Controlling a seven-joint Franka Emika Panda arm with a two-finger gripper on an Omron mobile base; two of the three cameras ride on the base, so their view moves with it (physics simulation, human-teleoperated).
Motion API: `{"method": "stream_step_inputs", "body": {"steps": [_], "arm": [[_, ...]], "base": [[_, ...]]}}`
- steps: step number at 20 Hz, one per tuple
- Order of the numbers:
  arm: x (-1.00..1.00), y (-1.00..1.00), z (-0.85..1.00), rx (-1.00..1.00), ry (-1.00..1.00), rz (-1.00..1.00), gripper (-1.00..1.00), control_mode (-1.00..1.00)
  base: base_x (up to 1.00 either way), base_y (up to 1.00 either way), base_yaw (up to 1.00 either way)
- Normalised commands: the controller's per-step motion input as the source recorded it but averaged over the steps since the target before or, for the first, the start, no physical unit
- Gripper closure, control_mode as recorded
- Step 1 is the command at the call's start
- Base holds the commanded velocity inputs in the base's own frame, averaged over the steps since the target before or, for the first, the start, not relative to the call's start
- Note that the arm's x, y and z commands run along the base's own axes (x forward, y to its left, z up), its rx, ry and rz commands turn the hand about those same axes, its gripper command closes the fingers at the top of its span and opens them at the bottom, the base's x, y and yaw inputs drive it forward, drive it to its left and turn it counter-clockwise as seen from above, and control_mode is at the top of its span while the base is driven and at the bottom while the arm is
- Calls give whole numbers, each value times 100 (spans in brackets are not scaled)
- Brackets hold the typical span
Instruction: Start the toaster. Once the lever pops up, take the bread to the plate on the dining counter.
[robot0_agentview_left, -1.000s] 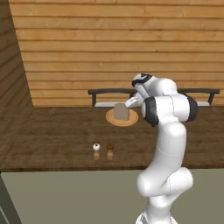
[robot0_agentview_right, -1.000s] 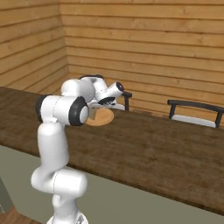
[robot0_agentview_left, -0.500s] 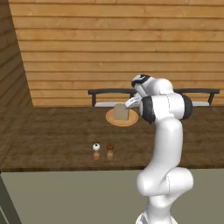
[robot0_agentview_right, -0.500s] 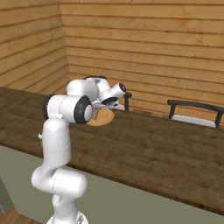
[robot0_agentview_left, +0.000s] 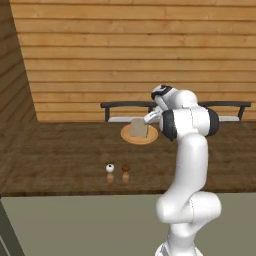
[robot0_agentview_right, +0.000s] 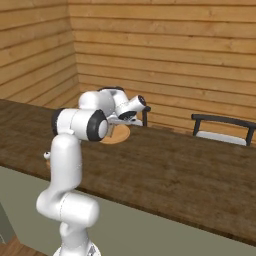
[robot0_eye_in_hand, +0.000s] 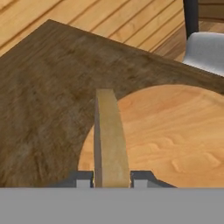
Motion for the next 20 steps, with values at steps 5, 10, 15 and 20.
{"method": "stream_step_inputs", "body": {"steps": [5,10,15,20], "arm": [[0,-14,-9,0,-1,1,-100,-100],[0,-18,-2,-1,-1,0,-100,-100],[0,-46,0,-5,0,0,-100,-100],[1,-15,3,-10,-3,0,-100,-100]], "base": [[0,0,0],[0,0,0],[0,0,0],[0,0,0]]}}
